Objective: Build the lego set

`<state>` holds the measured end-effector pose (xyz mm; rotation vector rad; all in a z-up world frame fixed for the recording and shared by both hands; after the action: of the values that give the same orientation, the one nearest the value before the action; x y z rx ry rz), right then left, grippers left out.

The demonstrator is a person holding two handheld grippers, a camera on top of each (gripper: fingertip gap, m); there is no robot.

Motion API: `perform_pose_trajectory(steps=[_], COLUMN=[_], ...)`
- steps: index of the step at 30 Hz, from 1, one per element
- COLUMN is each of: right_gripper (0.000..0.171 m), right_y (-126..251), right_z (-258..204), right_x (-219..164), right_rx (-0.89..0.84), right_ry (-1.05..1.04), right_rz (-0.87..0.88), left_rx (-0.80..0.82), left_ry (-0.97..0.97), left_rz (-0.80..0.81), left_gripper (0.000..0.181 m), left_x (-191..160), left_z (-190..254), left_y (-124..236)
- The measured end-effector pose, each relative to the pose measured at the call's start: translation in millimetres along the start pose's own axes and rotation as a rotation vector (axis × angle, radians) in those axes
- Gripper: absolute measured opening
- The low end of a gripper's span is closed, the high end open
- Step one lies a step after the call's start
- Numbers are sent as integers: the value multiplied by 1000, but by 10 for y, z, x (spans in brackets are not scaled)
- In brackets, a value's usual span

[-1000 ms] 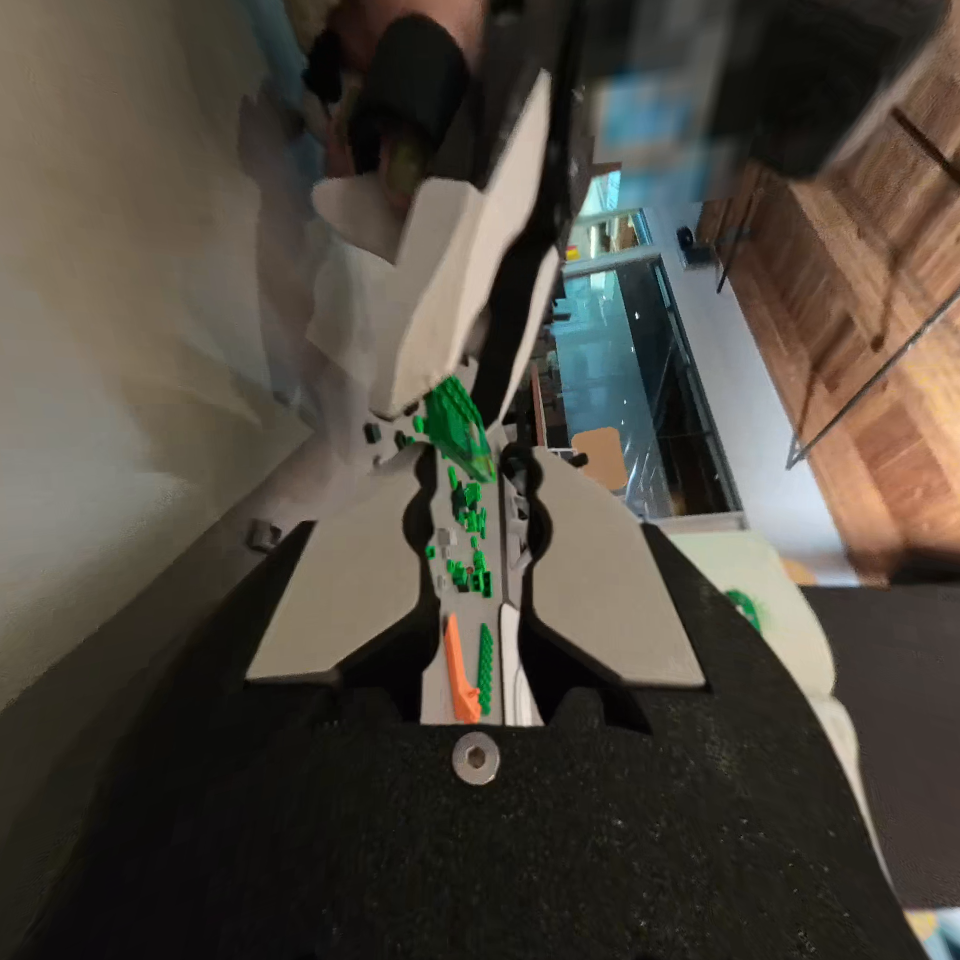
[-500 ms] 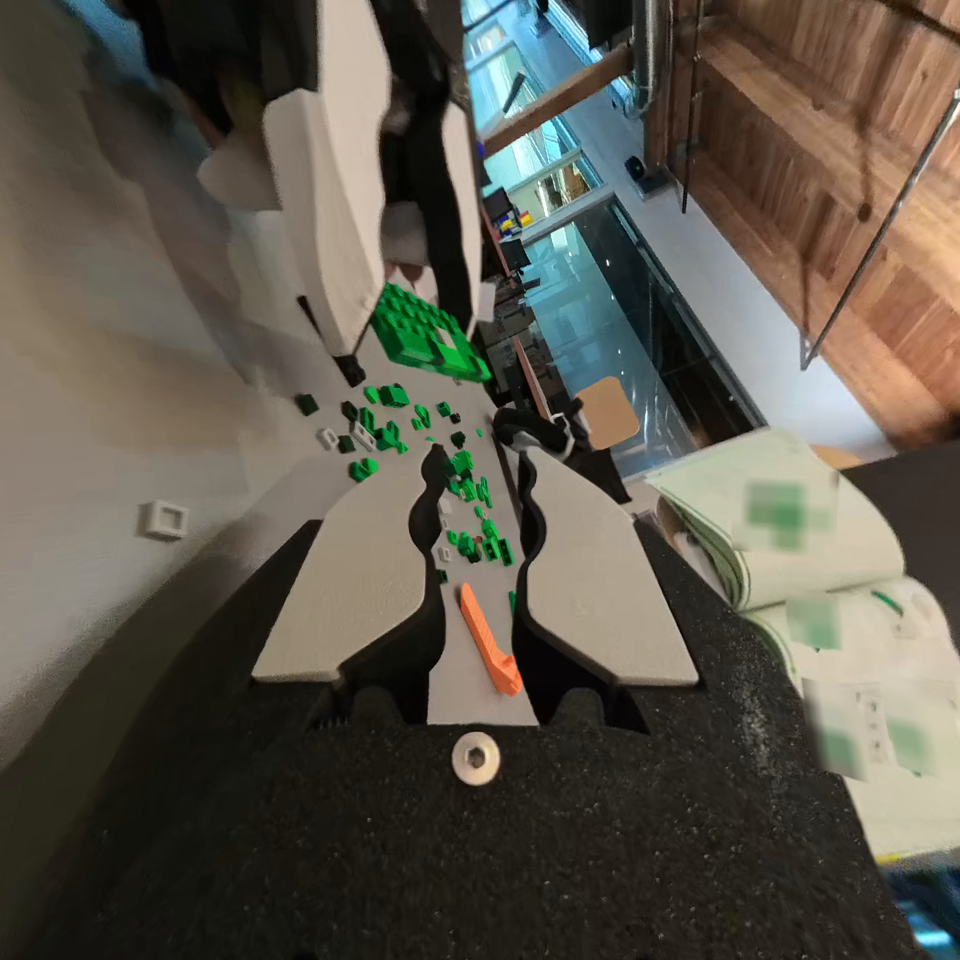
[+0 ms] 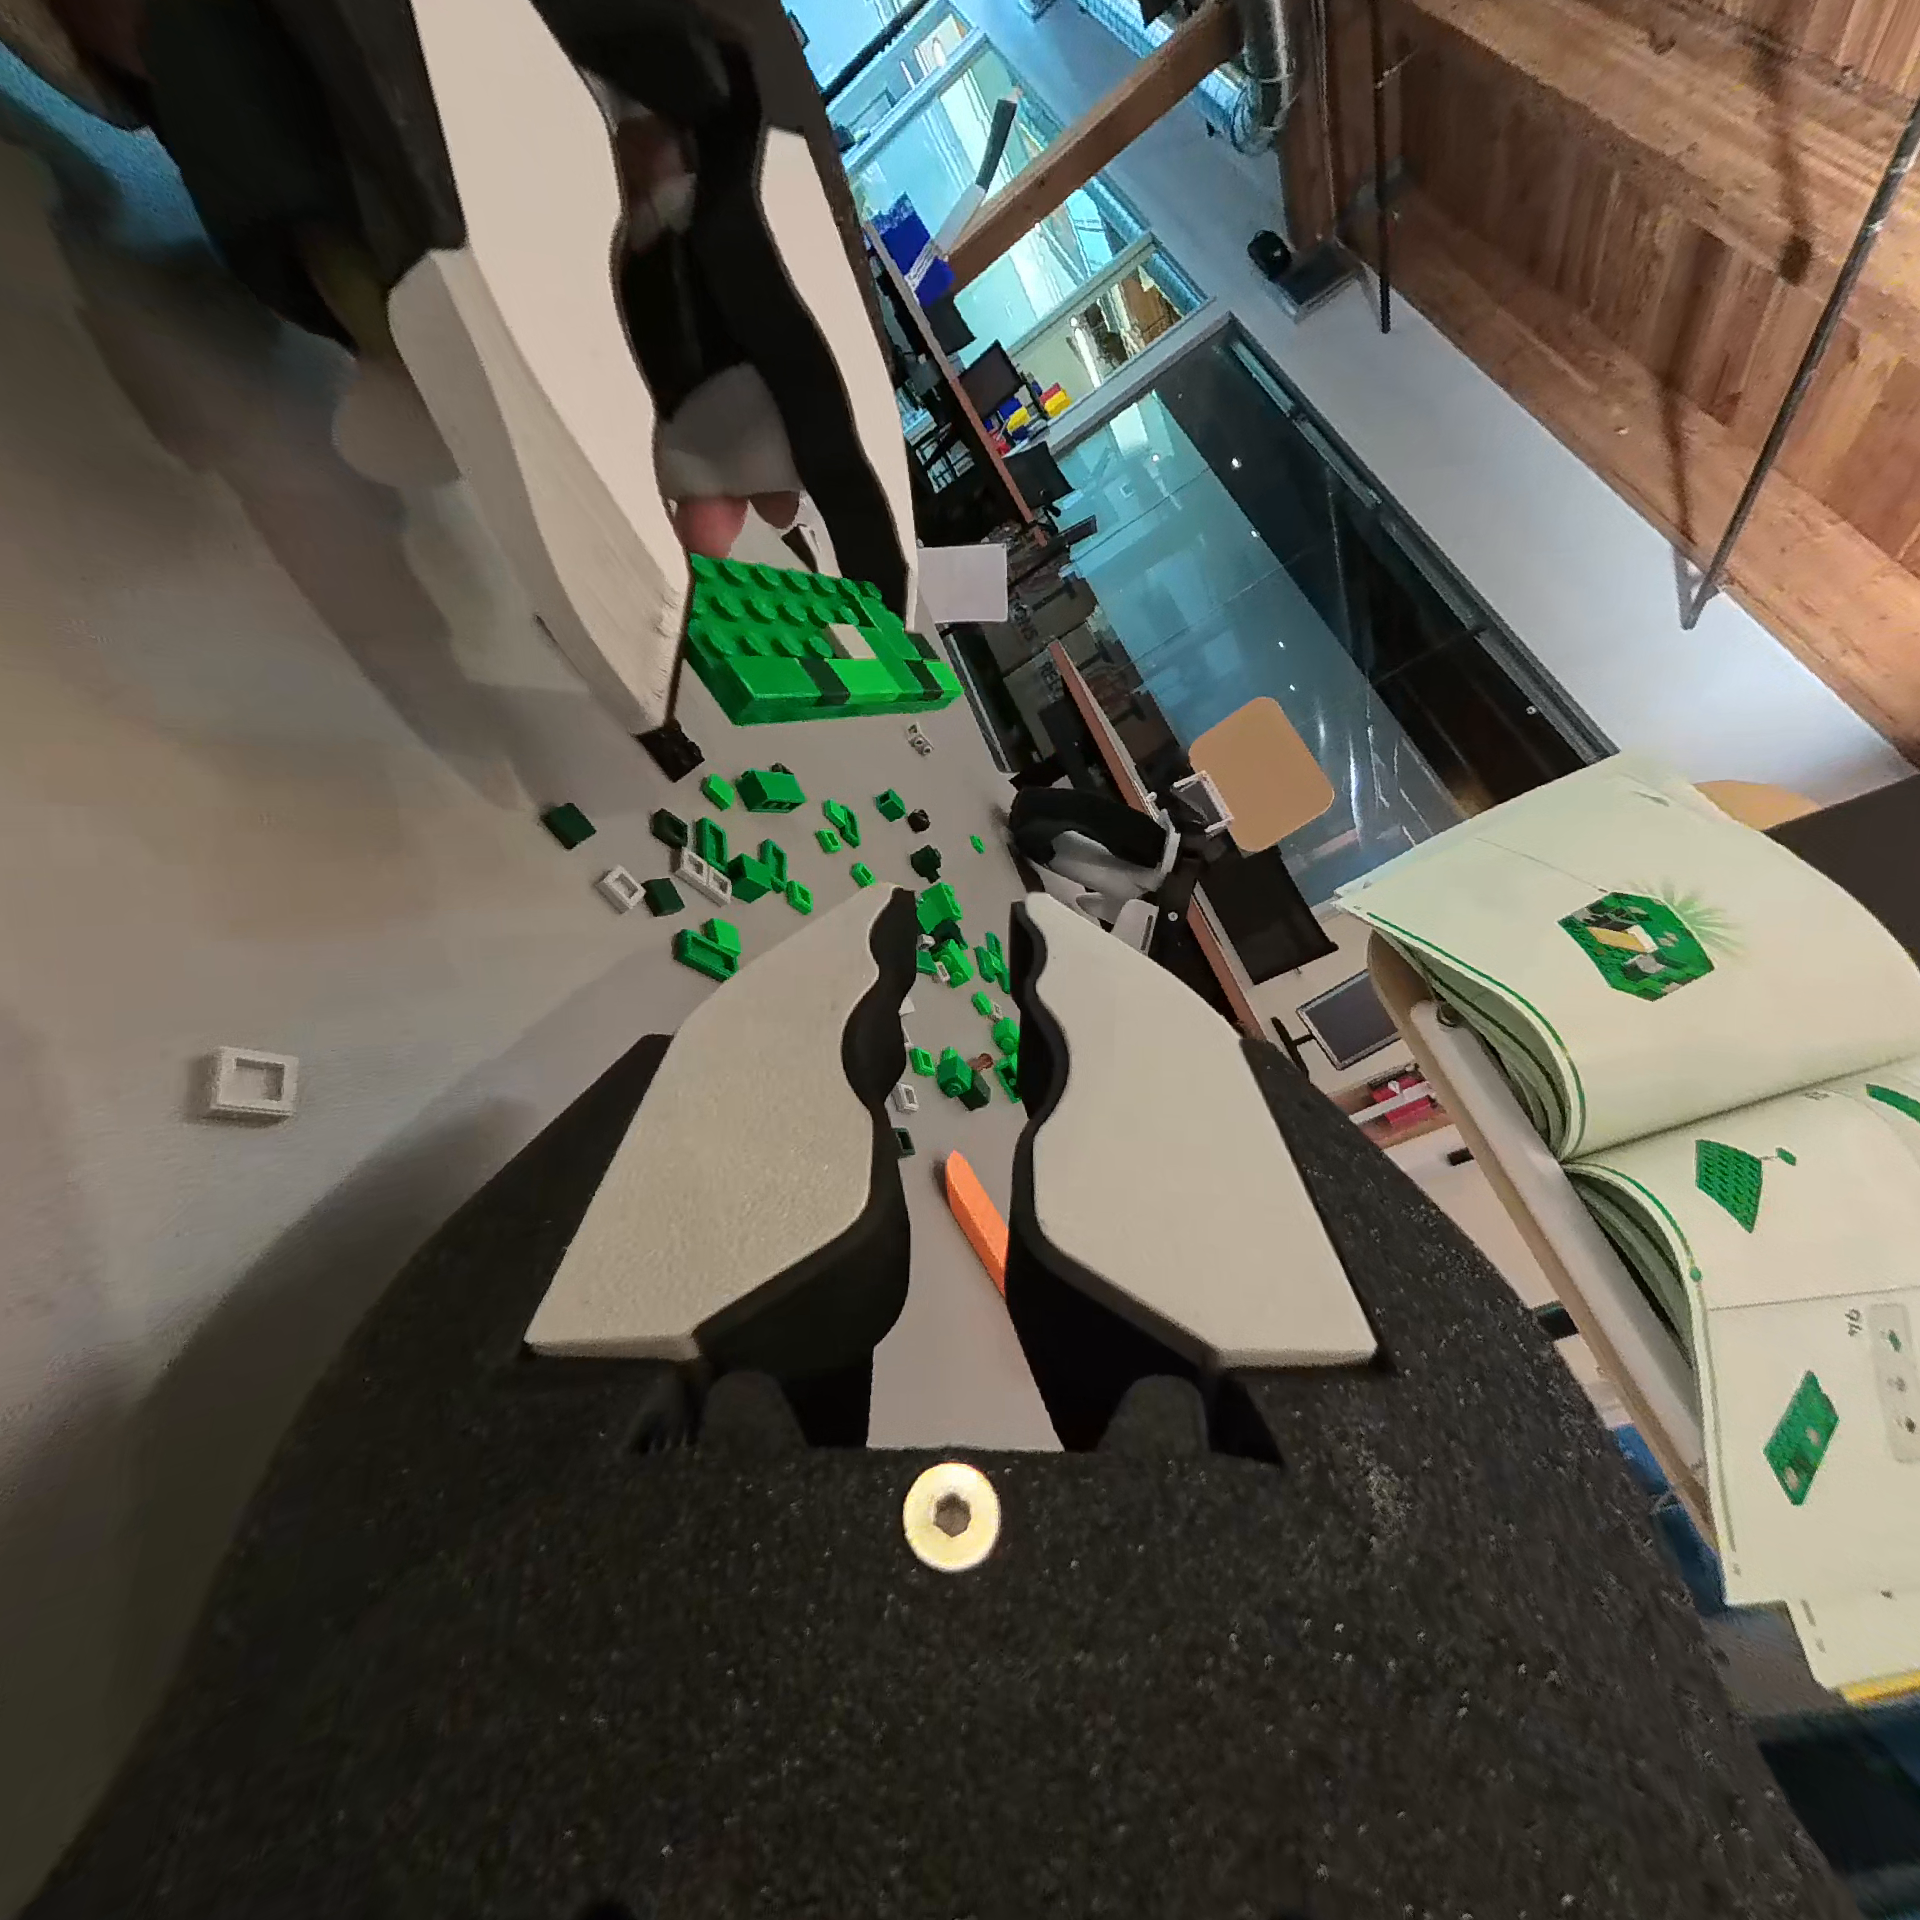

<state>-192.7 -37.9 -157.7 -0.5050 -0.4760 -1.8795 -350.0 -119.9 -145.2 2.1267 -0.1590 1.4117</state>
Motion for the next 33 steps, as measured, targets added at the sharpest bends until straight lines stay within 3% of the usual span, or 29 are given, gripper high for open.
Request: perform_pose_trajectory(steps=[8, 21, 33], right_gripper=[14, 11, 9], right_y=[-3, -9, -11], right_z=[15, 35, 90], right_x=[-4, -19, -51], right_rx=[16, 17, -3], right_ry=[-26, -51, -108], right_rz=[5, -4, -19], left_rx=[-36, -2, 422], left_ry=[91, 51, 140], left_rz=[24, 7, -32], left_gripper=[74, 74, 74], left_x=[-7, -12, -156], left_z=[-79, -66, -521], left_y=[34, 24, 186])
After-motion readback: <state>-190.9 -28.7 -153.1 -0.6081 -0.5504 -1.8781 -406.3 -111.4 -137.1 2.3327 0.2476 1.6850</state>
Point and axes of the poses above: each gripper's, where its closed fingertips meet, y back along the fingers, x out of its top, z = x × y across the jaws, the point moved 9 cm from there along y, back along the fingers, and after that the axes turned 7 degrees about -z, right-handed, at the moved point
